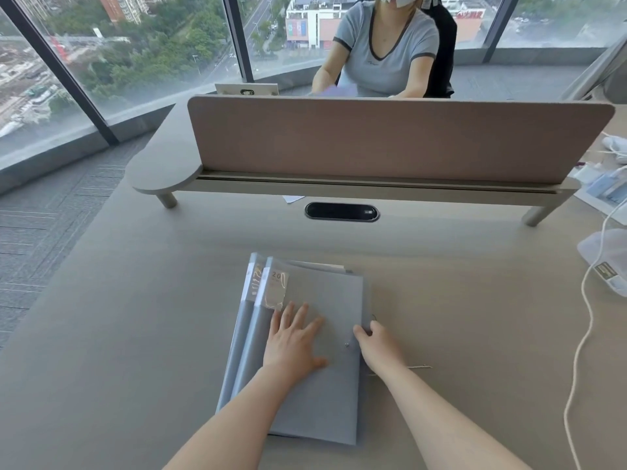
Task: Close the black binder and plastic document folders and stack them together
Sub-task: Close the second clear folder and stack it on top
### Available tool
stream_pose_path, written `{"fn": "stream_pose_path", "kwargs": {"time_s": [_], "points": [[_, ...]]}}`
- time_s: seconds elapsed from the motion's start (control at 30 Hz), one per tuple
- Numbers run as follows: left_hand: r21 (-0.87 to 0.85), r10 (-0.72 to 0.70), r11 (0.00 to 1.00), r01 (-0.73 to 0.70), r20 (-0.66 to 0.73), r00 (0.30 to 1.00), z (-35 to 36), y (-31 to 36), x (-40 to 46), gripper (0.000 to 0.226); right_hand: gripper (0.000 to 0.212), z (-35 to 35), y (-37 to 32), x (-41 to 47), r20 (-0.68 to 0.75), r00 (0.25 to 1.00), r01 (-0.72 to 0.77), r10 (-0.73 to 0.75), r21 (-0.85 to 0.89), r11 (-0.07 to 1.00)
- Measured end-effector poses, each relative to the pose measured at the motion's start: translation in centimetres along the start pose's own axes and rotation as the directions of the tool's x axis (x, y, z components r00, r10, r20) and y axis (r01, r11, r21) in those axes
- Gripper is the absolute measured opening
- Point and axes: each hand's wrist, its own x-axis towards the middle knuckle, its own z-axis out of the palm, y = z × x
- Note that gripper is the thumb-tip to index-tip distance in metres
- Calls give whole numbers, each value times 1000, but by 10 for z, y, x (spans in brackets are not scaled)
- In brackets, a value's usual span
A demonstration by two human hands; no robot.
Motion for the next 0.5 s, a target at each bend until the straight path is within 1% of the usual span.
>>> {"fn": "stream_pose_path", "kwargs": {"time_s": [0.1,0.17,0.27,0.33,0.43,0.5], "points": [[6,-6,1000,6,-6,1000,2,0,0,88,25,-4,3,-5,76,997,17,-15,-26,1000],[12,-9,1000,9,0,1000,3,2,0,89,26,-8,5,-9,166,986,-24,26,-18,1000],[9,-26,1000,26,12,1000,5,6,2,90,21,-18,8,-14,309,950,-14,47,-107,994],[9,-36,999,35,23,999,7,9,5,92,15,-23,12,-17,378,924,-11,58,-125,992],[9,-47,999,47,32,998,8,14,8,93,8,-27,16,-20,435,895,-38,95,-139,990],[6,-50,999,50,37,998,8,15,9,93,17,-30,17,-20,438,891,-36,120,-195,980]]}}
